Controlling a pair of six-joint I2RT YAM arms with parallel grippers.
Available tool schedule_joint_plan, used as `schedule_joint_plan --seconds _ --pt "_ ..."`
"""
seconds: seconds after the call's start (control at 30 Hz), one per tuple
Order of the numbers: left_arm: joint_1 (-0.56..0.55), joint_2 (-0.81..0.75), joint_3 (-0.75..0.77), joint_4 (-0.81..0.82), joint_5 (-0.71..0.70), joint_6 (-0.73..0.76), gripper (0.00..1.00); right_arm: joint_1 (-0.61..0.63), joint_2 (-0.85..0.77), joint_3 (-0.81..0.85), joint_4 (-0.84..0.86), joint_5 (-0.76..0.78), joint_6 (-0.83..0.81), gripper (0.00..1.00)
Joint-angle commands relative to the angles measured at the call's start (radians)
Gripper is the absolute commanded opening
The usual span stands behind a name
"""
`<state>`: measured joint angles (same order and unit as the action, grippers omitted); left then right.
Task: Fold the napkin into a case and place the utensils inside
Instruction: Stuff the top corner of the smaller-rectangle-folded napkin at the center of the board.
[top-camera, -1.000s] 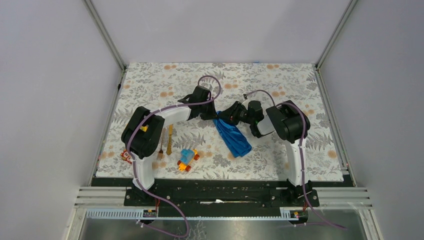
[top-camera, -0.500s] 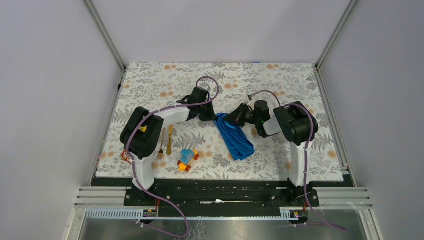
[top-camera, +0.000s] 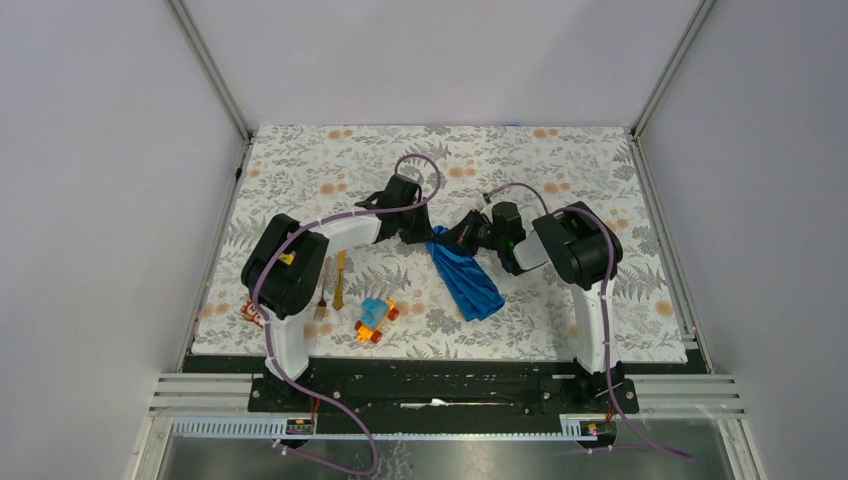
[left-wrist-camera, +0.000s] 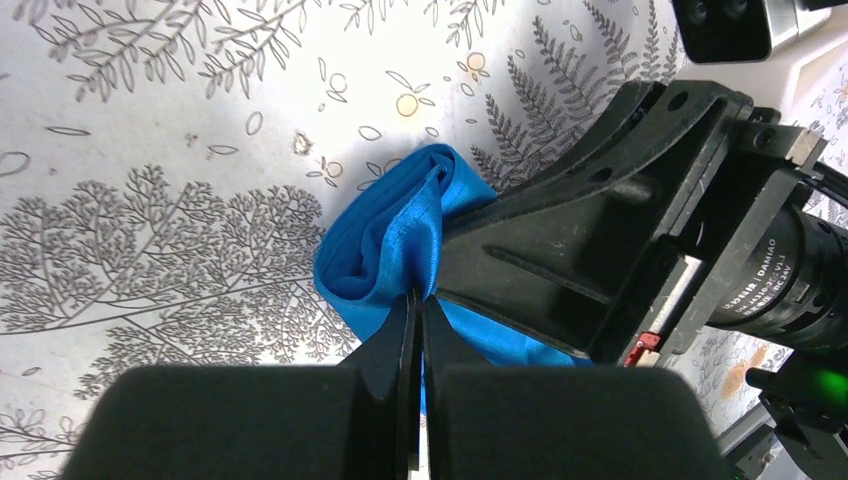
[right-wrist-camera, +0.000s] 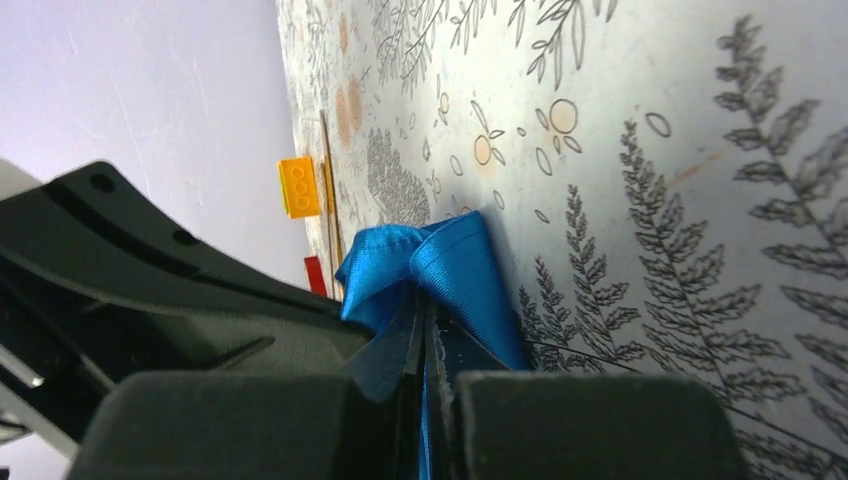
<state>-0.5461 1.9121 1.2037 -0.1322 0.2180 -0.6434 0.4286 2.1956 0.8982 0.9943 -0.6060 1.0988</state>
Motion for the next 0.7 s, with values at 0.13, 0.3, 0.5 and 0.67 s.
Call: schedule_joint_plan --seconds 0.13,0.3,0.5,0.67 --pt "-0.022 -0.085 -0.037 0.033 -0.076 -0.055 0.01 0.055 -0.06 -0.007 -0.176 0.251 -0.119 0.0" --pt "-0.031 -0.11 -0.014 0.03 -0.065 -0.054 0.02 0.057 -0.041 -0.004 -0.192 0.267 -0.113 0.0" --pt "-0.046 -0.091 0.003 0.061 -0.04 -0.084 0.03 0.068 -0.057 0.015 -0.236 0.298 -0.122 0.0" --pt "-0.041 -0.023 0.03 0.092 0.078 -0.114 0.08 0.068 -0.066 0.021 -0.241 0.282 -0.12 0.0"
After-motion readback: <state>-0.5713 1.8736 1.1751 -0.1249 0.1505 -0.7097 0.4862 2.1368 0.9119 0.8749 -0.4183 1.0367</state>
